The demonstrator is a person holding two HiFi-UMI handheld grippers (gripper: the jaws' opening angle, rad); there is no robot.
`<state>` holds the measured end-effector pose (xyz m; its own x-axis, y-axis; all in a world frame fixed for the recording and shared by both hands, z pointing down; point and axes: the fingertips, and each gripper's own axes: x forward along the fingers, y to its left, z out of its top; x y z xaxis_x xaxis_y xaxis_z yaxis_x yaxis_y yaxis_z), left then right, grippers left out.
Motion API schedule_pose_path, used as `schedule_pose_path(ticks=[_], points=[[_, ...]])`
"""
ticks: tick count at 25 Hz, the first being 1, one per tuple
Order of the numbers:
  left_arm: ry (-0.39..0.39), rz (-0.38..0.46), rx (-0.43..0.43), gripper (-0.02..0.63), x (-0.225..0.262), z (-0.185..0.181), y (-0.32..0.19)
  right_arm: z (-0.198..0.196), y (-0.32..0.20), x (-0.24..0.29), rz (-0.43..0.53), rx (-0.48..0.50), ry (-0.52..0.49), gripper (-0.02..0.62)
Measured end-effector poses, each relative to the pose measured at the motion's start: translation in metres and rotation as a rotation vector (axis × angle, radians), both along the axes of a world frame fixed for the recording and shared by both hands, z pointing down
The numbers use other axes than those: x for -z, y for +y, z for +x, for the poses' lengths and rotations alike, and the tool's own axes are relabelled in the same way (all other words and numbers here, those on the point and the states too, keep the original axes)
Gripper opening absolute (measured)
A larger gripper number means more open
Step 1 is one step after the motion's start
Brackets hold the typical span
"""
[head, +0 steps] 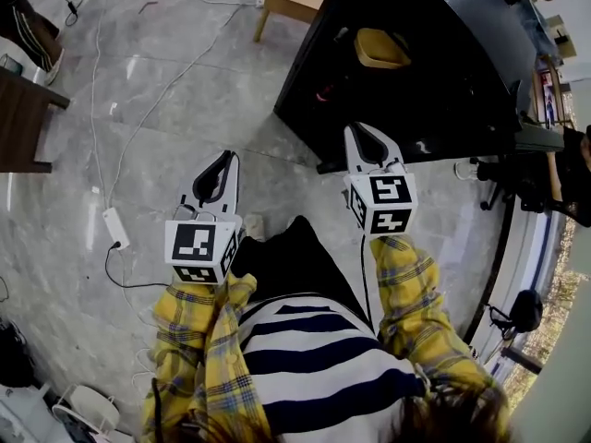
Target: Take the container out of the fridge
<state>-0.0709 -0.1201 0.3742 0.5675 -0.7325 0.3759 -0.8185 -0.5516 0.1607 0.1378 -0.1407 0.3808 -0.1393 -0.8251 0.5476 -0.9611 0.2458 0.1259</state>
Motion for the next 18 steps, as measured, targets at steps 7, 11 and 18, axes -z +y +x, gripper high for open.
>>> schedule_pose_path(ticks=[7,11,18], points=[[-0.003,0.013,0.006,0.032,-0.013,0.028,-0.035,0.034,-0.056,-0.018,0.003,-0.049,0.060,0.031],[0.008,-0.002,0.019,0.032,-0.023,0.045,-0.050,0.049,-0.086,-0.028,0.009,-0.045,0.111,0.031],[0.002,-0.007,0.060,0.034,-0.050,0.067,-0.077,0.079,-0.133,-0.060,0.012,-0.050,0.166,0.032]])
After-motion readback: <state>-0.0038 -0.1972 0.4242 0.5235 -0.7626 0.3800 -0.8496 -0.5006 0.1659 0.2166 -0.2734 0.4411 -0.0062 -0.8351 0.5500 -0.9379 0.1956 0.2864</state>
